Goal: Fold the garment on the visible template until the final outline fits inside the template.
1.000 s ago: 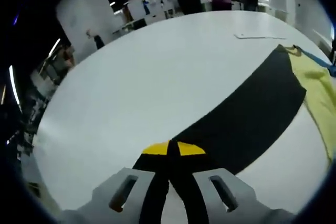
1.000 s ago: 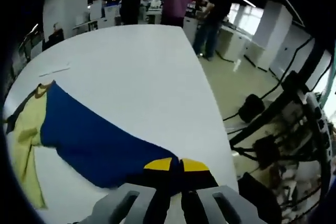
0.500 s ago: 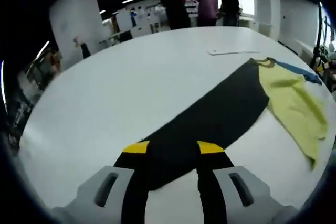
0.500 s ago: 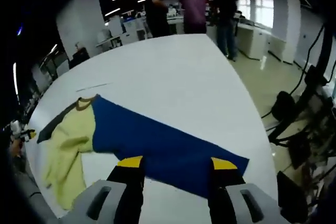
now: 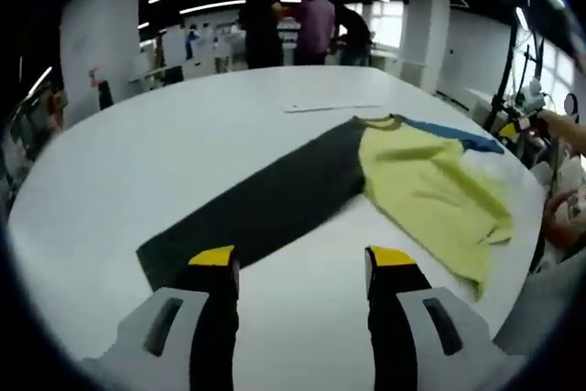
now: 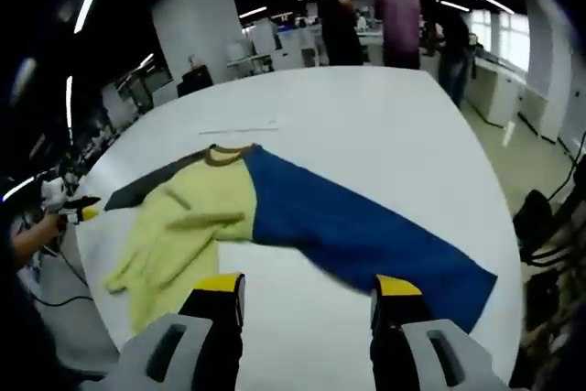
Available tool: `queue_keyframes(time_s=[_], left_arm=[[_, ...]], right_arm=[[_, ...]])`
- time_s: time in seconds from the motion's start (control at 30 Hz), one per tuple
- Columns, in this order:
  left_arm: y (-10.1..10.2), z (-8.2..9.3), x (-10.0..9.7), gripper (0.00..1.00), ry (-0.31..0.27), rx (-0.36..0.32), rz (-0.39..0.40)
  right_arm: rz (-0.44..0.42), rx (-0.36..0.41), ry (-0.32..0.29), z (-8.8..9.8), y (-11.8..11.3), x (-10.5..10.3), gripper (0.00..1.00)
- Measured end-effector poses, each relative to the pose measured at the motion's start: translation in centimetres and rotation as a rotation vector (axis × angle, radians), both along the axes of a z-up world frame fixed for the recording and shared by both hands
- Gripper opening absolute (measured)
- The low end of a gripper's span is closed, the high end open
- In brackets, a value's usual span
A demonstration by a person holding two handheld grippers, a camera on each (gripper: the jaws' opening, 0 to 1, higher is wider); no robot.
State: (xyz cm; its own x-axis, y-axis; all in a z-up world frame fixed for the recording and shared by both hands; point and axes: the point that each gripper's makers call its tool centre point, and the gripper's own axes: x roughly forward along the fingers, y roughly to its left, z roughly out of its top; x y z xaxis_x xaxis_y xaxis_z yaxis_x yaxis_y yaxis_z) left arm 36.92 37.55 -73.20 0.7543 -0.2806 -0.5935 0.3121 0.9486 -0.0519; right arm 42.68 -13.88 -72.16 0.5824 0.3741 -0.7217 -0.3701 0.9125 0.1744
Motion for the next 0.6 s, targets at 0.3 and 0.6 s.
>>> queue_keyframes(time_s=[0.3,0.6], left_arm=[[-5.1,-0.6,-3.0,0.53,0.014,-0.078,-0.074],[-9.8,-1.6,-5.8,0.52,0.054,-0.181,-0.132]], right_arm=[[0.102,0.015,0.021,-1.0,3.9,-2.6,0.49],[0.173,0.018,0.045,-2.8,6.4,-4.9,0.42]])
